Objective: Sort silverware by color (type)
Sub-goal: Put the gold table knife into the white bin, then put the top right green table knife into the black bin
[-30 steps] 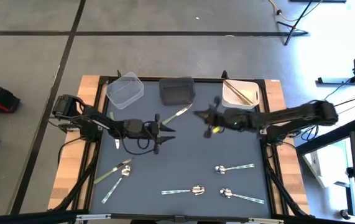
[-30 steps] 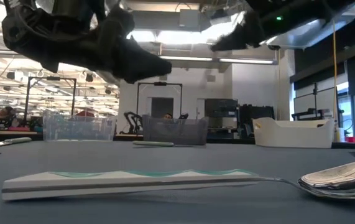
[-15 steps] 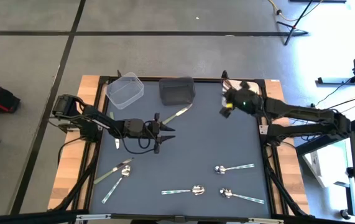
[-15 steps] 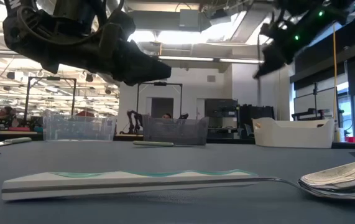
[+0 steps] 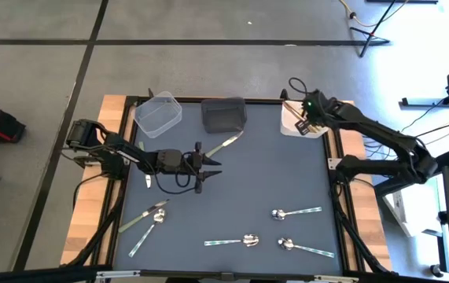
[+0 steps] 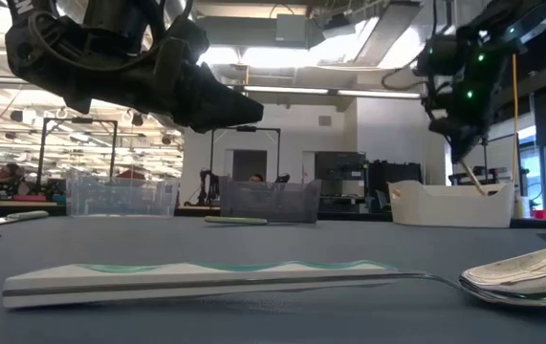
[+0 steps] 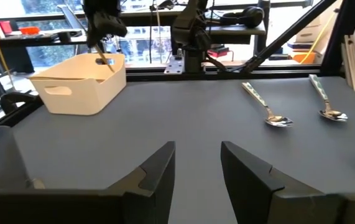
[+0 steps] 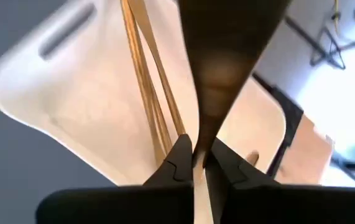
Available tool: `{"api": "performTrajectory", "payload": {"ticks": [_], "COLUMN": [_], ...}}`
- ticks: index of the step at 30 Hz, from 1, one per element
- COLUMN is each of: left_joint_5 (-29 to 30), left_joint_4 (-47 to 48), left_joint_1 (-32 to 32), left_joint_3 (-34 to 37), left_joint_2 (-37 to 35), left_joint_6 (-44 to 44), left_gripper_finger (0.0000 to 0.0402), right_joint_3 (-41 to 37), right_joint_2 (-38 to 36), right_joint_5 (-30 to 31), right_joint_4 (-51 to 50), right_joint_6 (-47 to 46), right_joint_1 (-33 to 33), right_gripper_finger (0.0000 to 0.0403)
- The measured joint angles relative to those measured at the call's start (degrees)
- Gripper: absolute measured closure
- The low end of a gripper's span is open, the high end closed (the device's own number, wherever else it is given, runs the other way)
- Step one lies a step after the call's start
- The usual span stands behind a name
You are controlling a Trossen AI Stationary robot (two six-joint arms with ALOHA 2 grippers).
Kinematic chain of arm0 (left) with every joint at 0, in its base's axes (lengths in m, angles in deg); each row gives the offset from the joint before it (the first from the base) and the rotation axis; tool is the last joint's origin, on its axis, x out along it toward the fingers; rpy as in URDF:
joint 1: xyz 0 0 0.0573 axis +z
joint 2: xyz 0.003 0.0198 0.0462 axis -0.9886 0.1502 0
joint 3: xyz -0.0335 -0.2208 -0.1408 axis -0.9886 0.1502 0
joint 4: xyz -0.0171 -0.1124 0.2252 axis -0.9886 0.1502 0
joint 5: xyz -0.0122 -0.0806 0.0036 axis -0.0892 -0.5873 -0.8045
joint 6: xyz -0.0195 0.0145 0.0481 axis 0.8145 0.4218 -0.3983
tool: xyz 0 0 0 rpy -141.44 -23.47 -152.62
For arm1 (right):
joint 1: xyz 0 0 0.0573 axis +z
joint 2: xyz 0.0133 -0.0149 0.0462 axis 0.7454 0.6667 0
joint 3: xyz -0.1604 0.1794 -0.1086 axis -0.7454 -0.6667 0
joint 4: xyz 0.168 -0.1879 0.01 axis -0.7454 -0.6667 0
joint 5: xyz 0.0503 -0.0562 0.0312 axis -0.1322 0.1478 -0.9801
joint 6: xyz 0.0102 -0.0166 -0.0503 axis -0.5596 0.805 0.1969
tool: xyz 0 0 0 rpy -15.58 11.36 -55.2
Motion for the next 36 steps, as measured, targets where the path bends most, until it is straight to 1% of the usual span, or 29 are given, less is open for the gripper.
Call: {"api": "performTrajectory", "payload": {"ticks": [7,12,14,18,20,22,24,26,28,31,33,36], "left_joint_5": [0.01,0.03,0.03,0.03,0.03,0.04,0.64,1.39,2.5,6.86,10.09,12.11], "left_joint_4": [0.0,0.59,0.76,0.92,1.02,1.2,1.2,1.38,2.23,4.38,7.2,13.47], "left_joint_1": [0.0,0.0,0.0,0.0,0.0,0.0,0.0,0.0,0.0,0.0,0.21,1.24], "left_joint_3": [0.0,0.0,0.0,0.0,0.0,0.0,0.0,0.0,0.0,0.02,0.02,-0.89], "left_joint_2": [0.0,0.02,0.02,0.02,0.02,0.02,0.02,0.02,0.02,0.03,0.03,0.04], "left_joint_6": [-0.02,-0.02,-0.02,-0.02,-0.02,-0.02,-0.04,-0.04,-0.04,0.25,1.34,3.85], "left_gripper_finger": [0.0278,0.0278,0.0278,0.0278,0.0278,0.0278,0.0278,0.0278,0.0278,0.0278,0.0278,0.0278], "right_joint_3": [0.0,-0.01,0.0,0.0,0.01,0.77,2.57,6.15,9.46,10.51,8.74,3.02], "right_joint_2": [4.95,8.35,9.46,10.98,11.06,11.05,10.6,9.7,8.18,4.61,2.17,-0.19], "right_joint_5": [-1.52,-3.72,-3.73,-3.44,-1.37,1.02,0.84,-1.5,-5.4,-12.17,-14.84,-15.73], "right_joint_4": [-0.2,2.19,3.5,4.85,5.6,4.32,1.86,-1.18,-2.35,3.28,10.84,23.8], "right_joint_6": [0.04,0.01,0.03,0.03,0.02,0.01,0.02,-0.1,-0.78,-1.49,-1.43,-0.15], "right_joint_1": [-0.55,-0.55,-0.55,-0.54,-0.49,-0.49,-0.44,0.03,2.04,7.43,12.82,21.71], "right_gripper_finger": [0.0394,0.0379,0.0372,0.034,0.0317,0.0294,0.0275,0.0263,0.0256,0.0254,0.0254,0.0257]}}
